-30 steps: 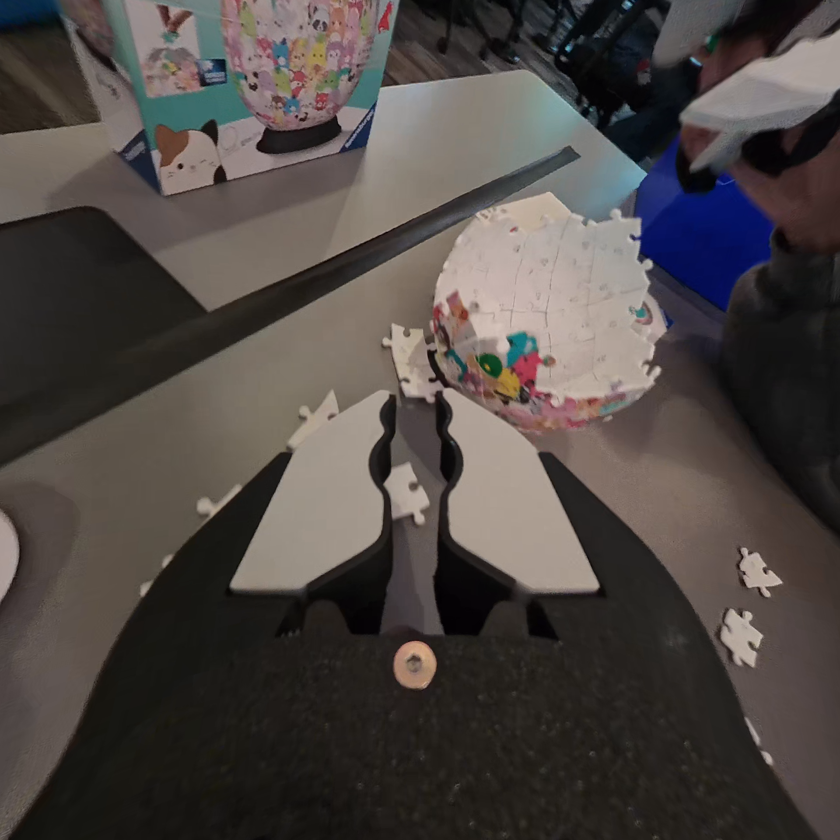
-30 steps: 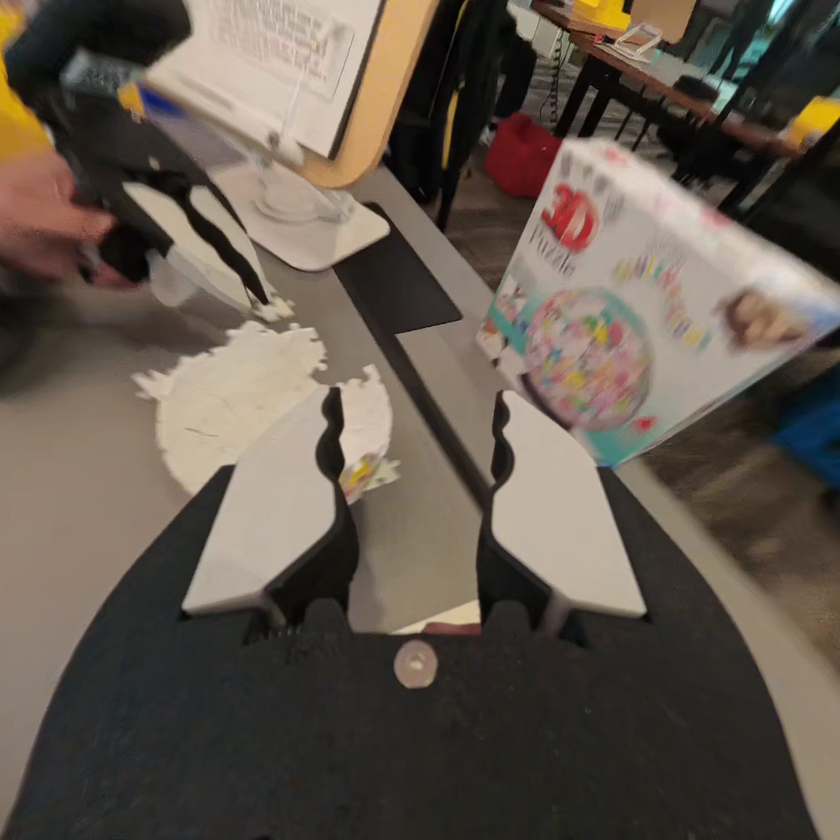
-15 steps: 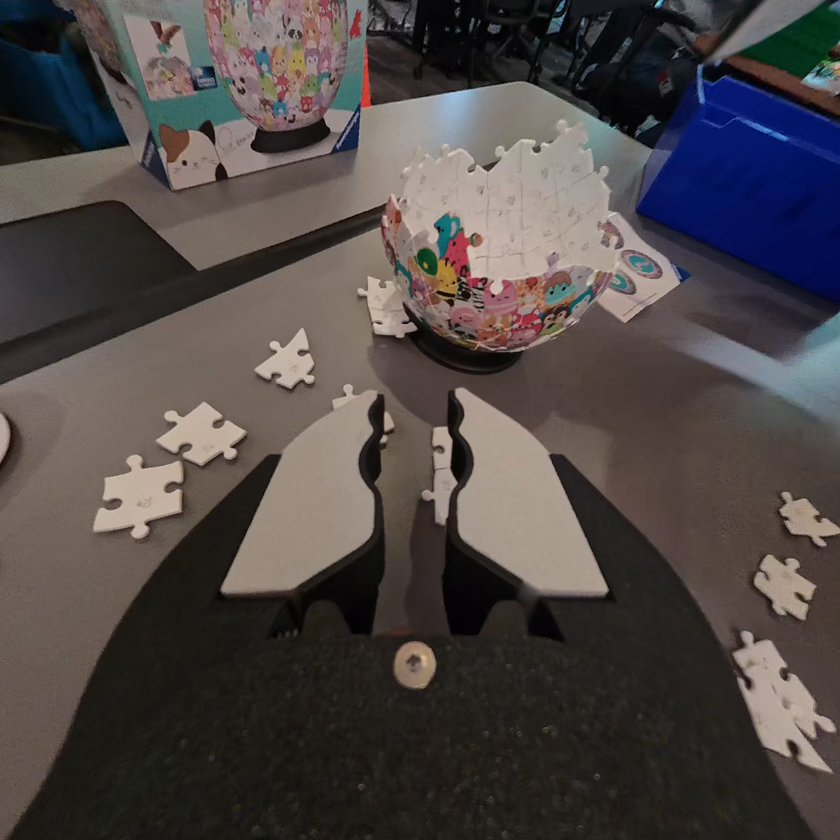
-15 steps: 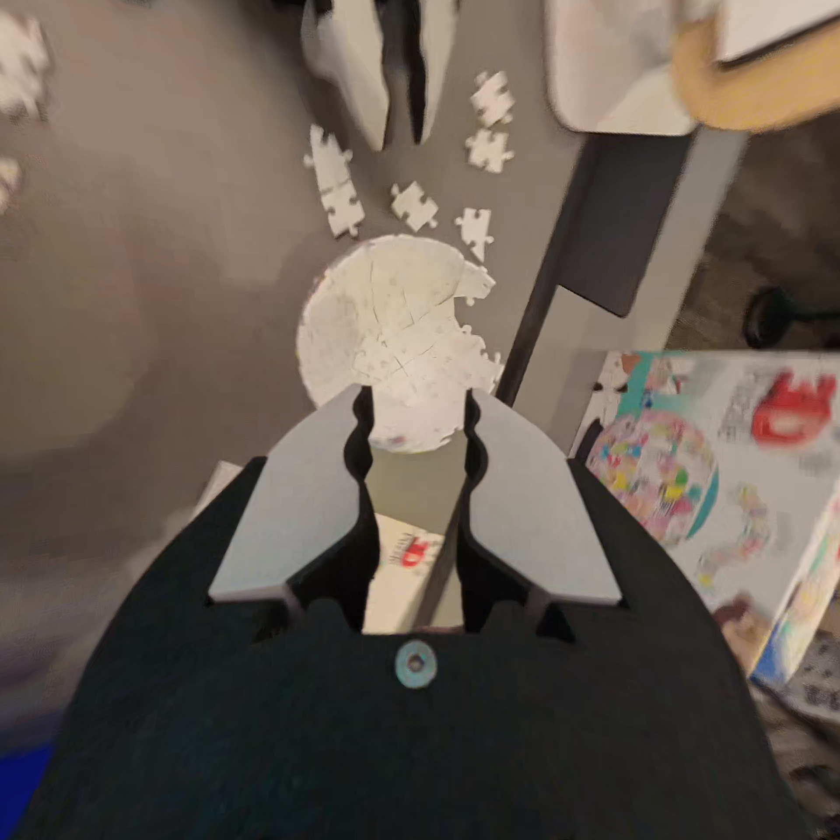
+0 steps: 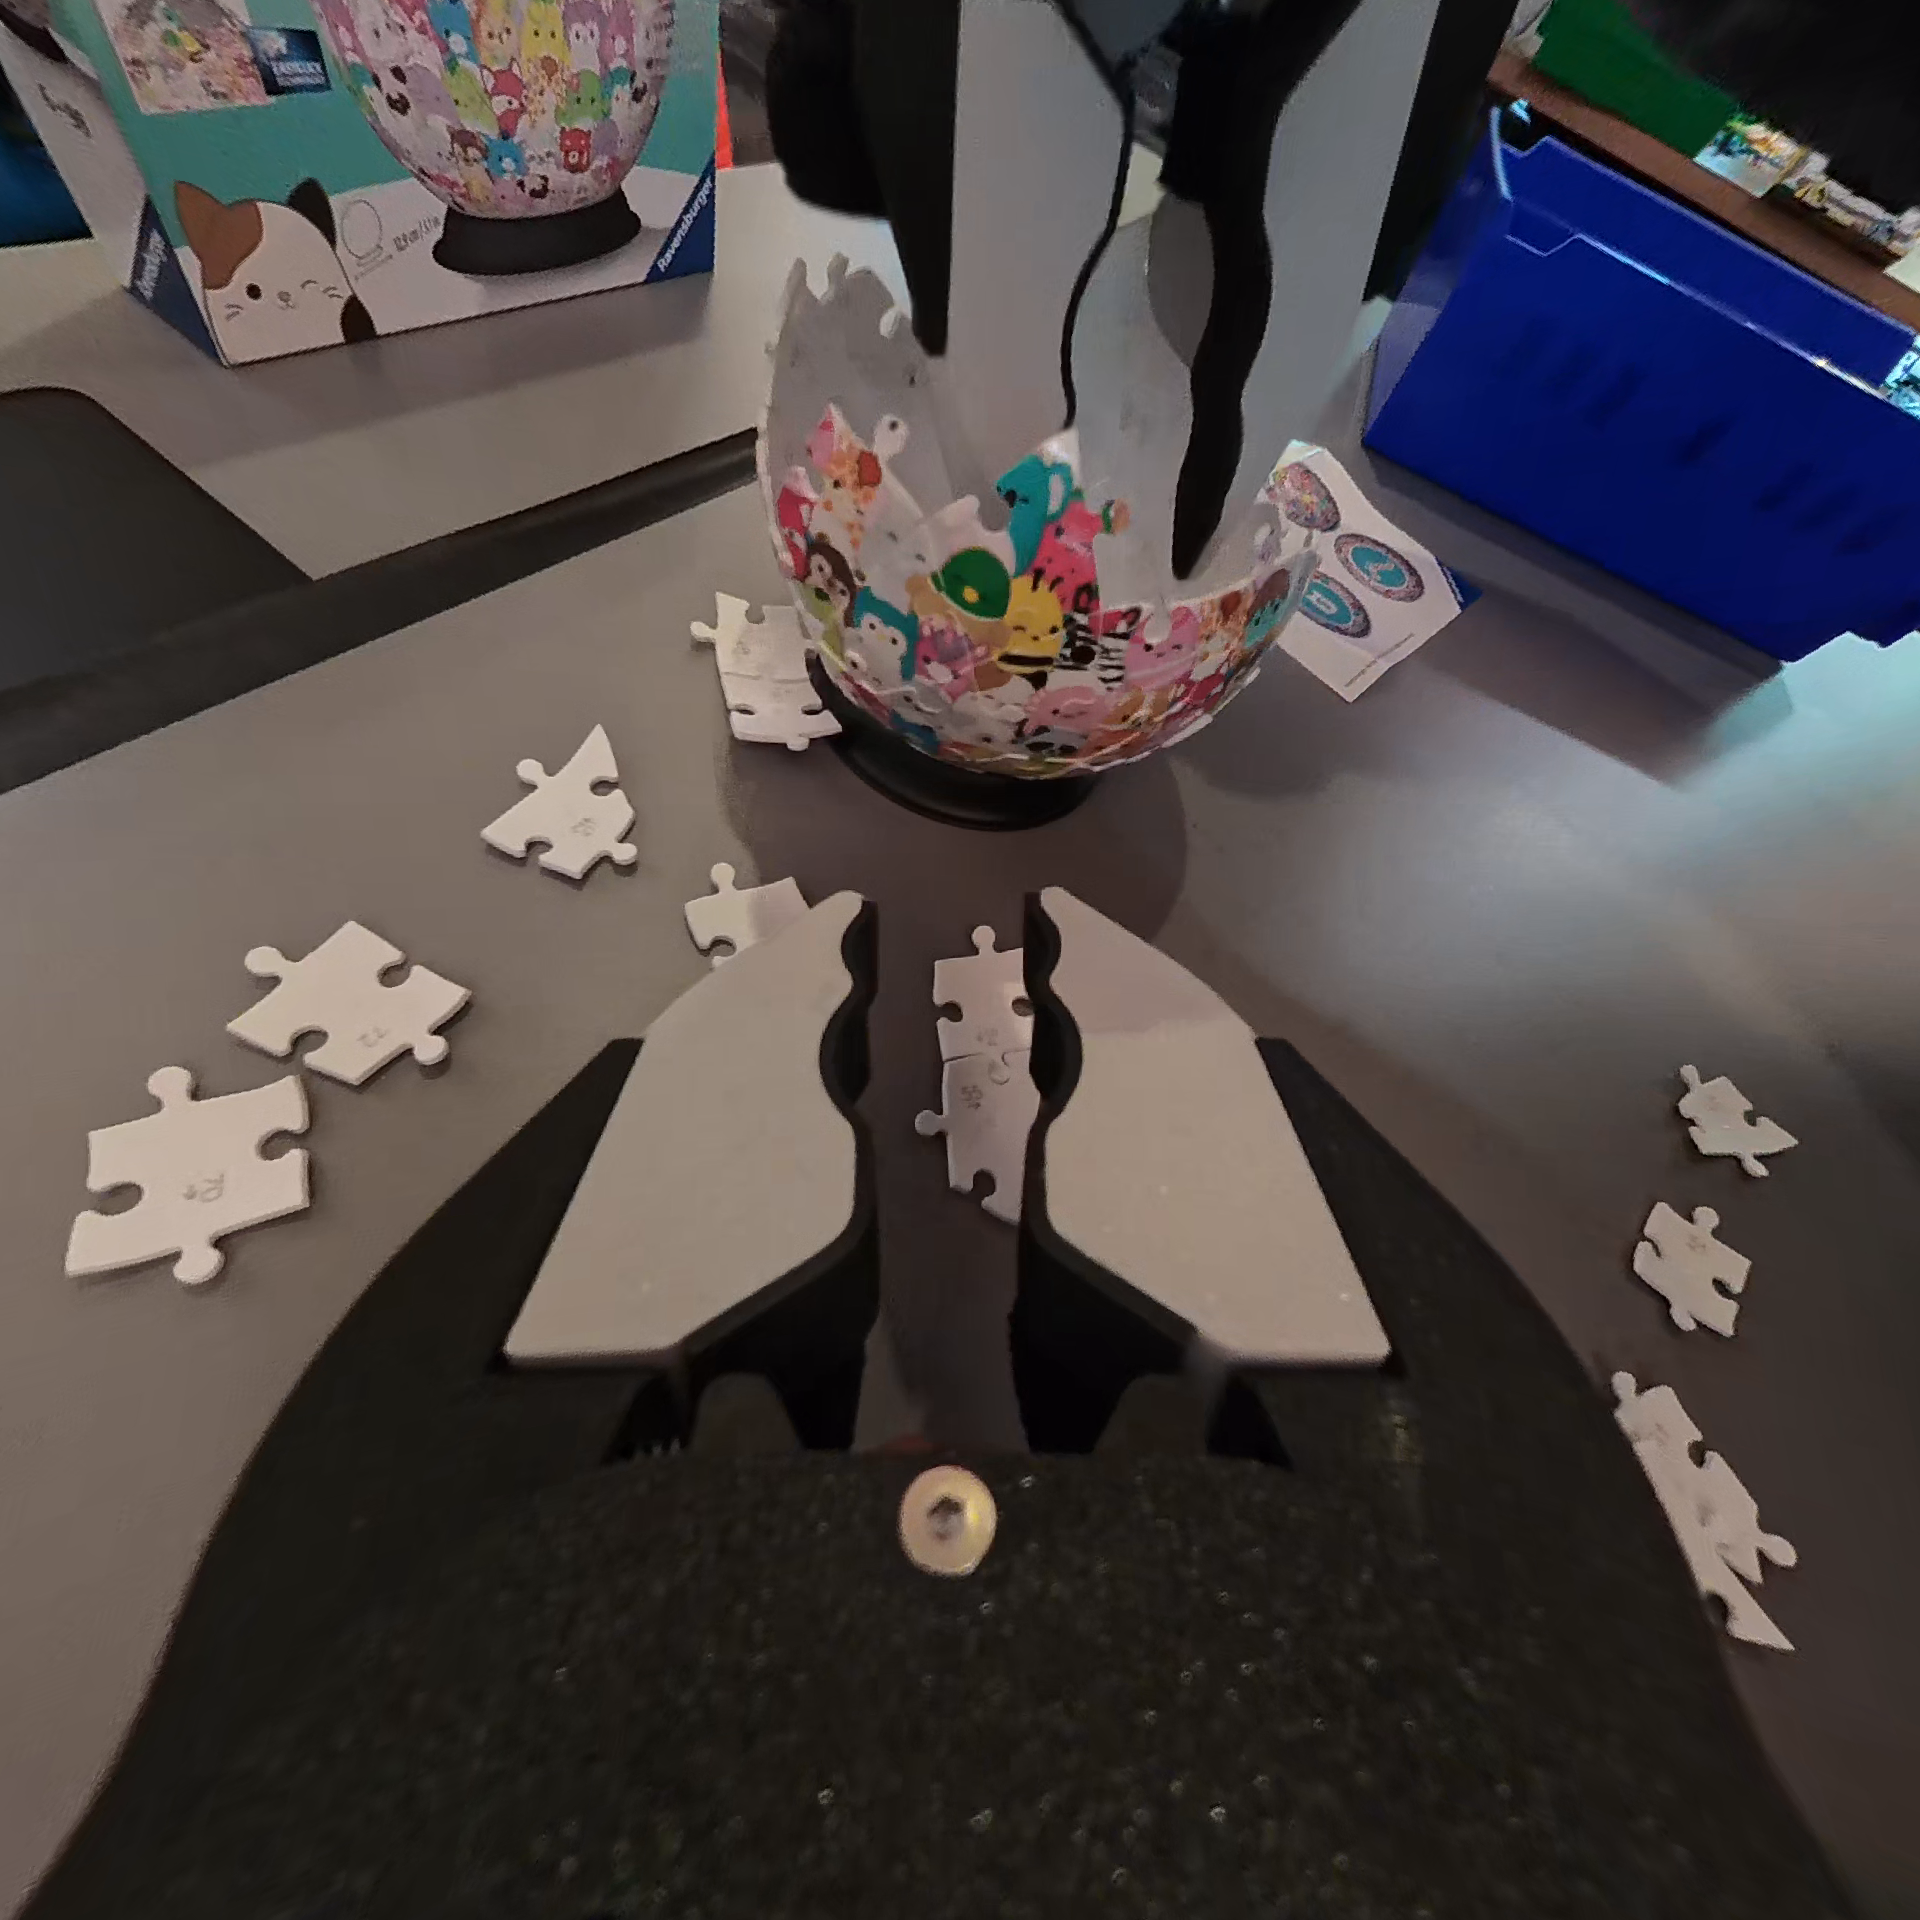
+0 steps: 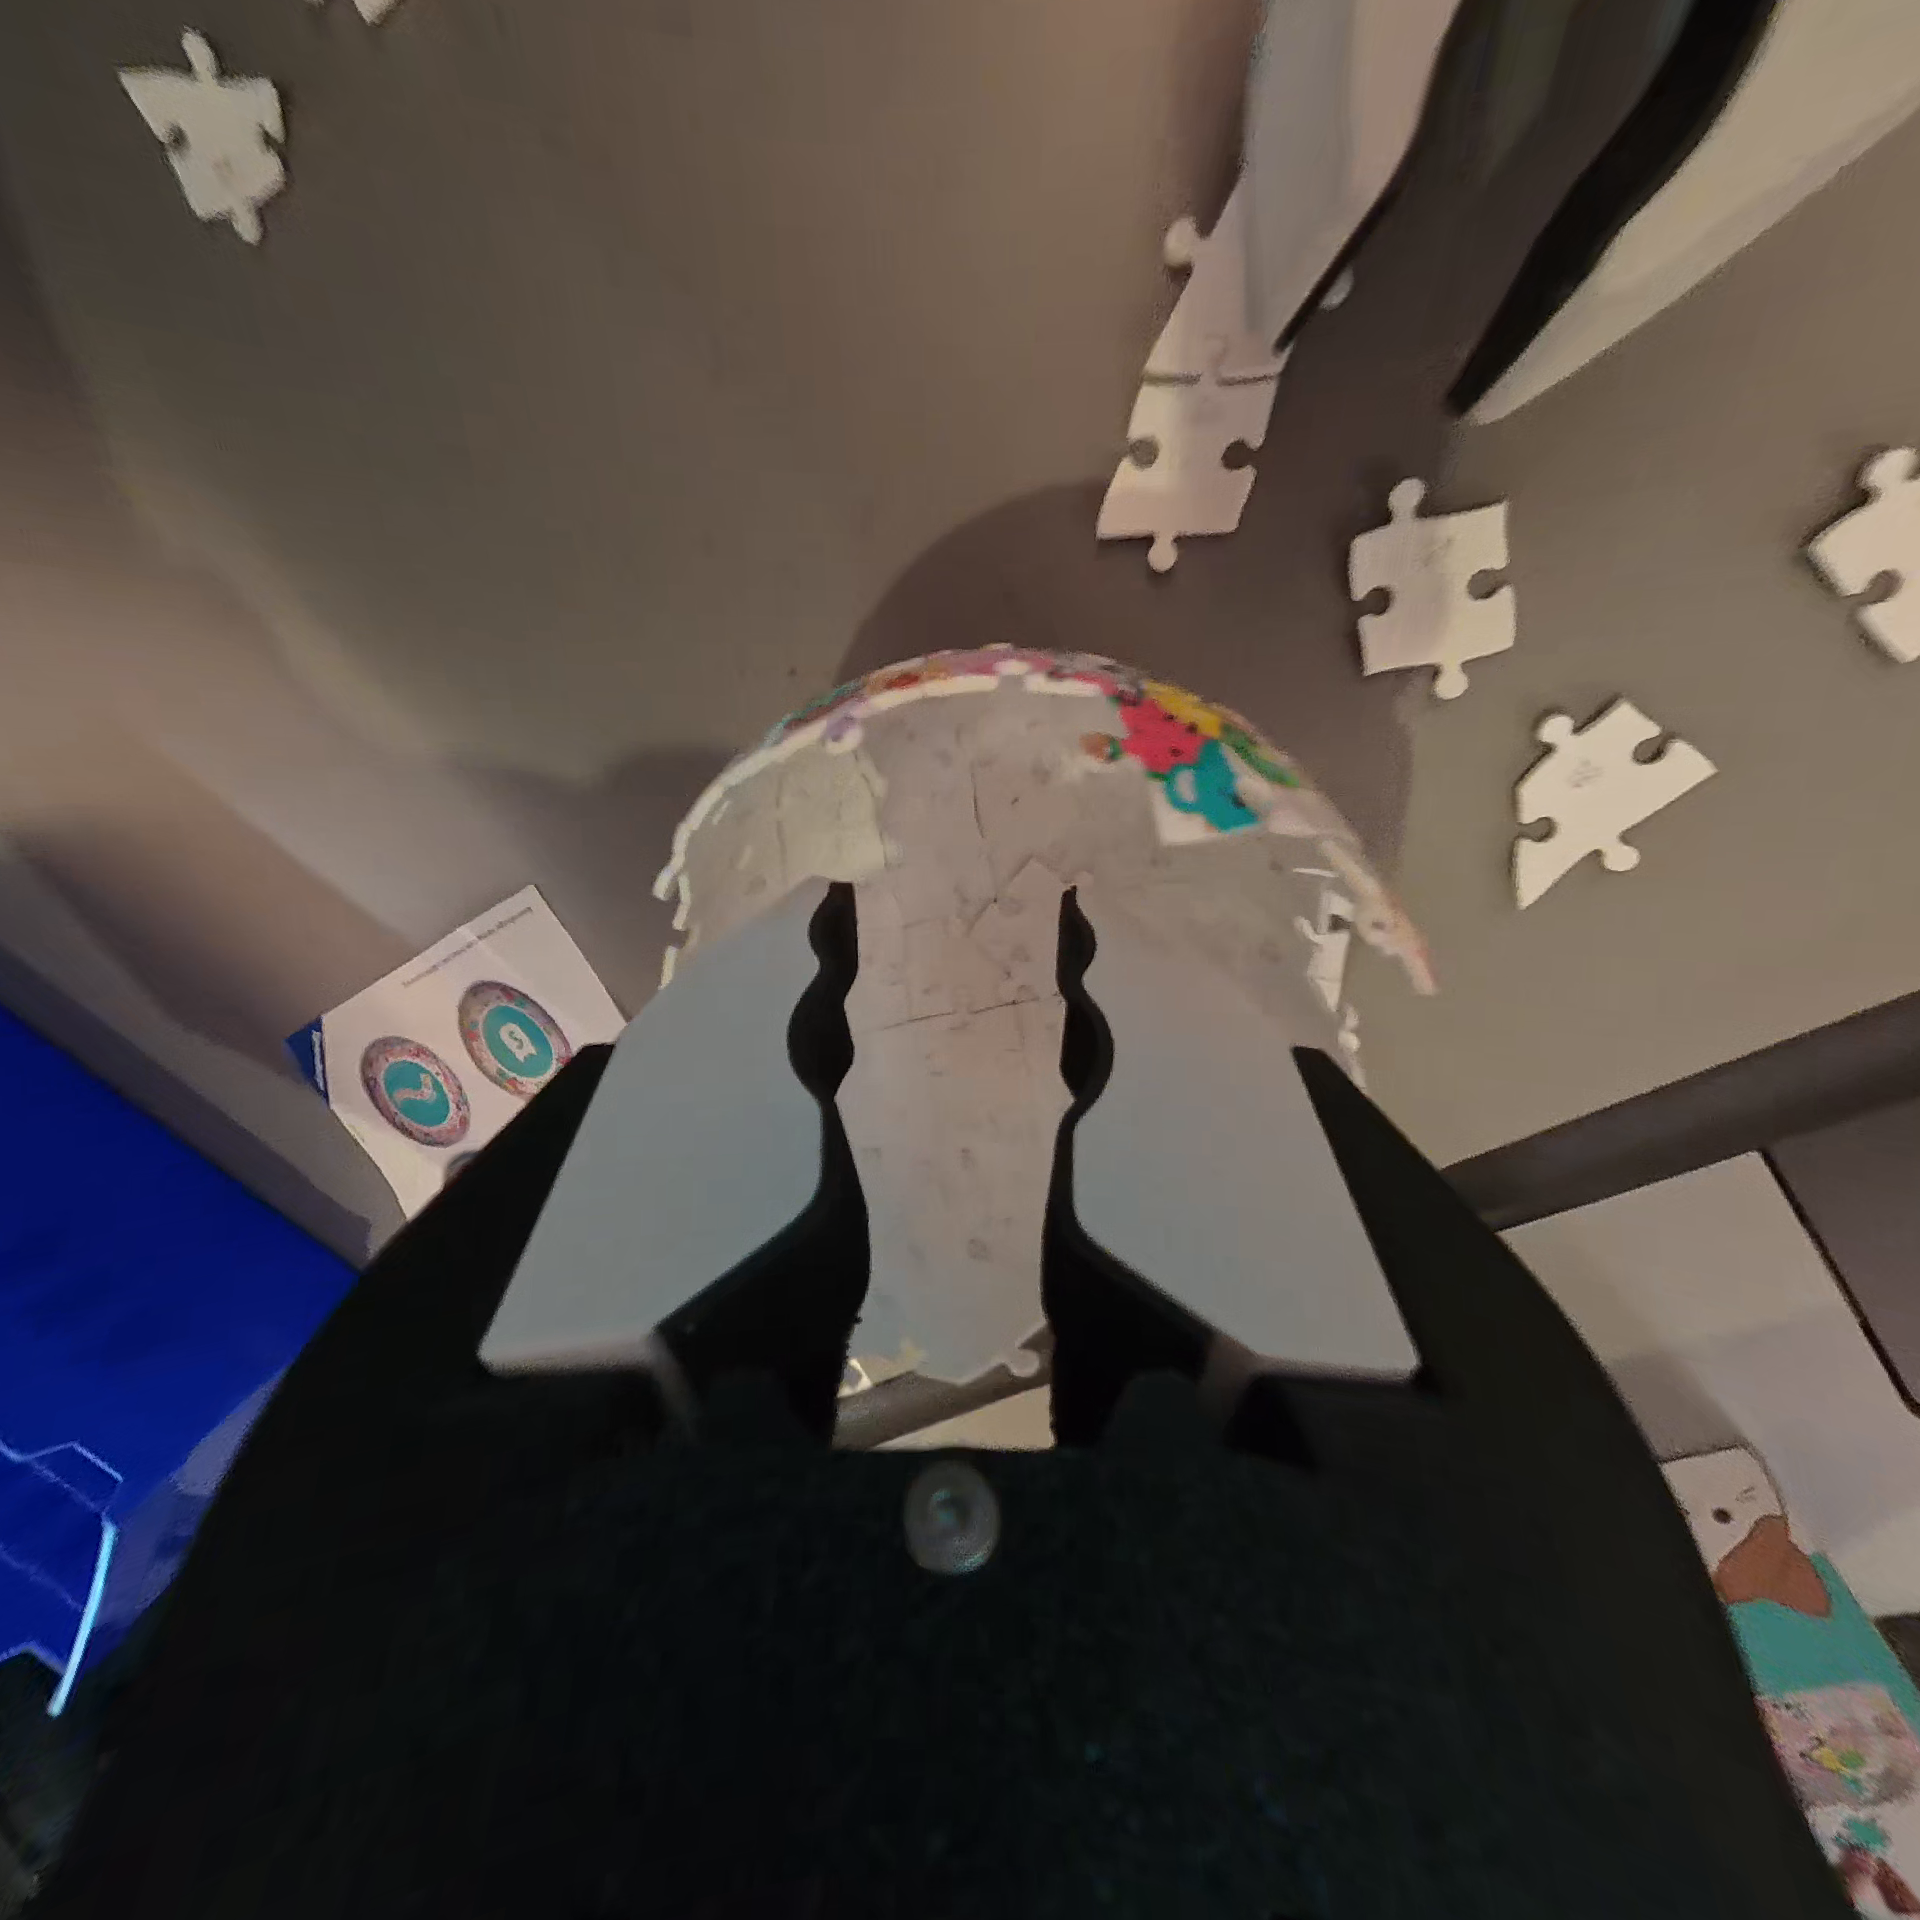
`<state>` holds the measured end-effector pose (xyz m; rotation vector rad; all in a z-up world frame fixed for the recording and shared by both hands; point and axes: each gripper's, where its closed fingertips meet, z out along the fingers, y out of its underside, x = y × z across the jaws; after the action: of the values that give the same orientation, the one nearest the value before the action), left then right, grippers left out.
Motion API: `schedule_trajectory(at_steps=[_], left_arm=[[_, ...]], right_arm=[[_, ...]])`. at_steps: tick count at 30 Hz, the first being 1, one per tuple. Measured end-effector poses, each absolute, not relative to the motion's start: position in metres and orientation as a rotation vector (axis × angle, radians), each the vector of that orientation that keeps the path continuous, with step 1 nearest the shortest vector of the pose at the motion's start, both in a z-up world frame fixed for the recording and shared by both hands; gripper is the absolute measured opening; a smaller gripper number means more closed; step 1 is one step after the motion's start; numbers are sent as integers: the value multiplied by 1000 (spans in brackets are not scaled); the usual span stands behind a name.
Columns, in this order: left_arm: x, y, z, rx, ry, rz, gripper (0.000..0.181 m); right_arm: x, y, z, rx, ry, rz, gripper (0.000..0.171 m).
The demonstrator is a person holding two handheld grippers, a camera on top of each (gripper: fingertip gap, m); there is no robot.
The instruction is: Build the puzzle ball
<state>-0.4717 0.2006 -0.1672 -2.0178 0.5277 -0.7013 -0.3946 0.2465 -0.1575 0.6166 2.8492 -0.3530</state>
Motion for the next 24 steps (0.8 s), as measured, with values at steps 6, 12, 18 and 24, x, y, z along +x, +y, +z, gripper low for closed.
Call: schedule_trajectory(at_steps=[6, 12, 18, 24], left_arm=[[-473, 201, -166, -2018, 509, -735, 26], [-473, 200, -168, -2024, 512, -716, 26], [-472, 200, -169, -2029, 524, -691, 26], [-472, 200, -169, -2031, 526, -689, 26]], right_arm=[[-410, 264, -163, 690, 3009, -261, 33], [-402, 271, -189, 817, 2964, -40, 38], [-401, 270, -201, 875, 2918, -57, 33], [-397, 273, -205, 821, 2923, 12, 33]])
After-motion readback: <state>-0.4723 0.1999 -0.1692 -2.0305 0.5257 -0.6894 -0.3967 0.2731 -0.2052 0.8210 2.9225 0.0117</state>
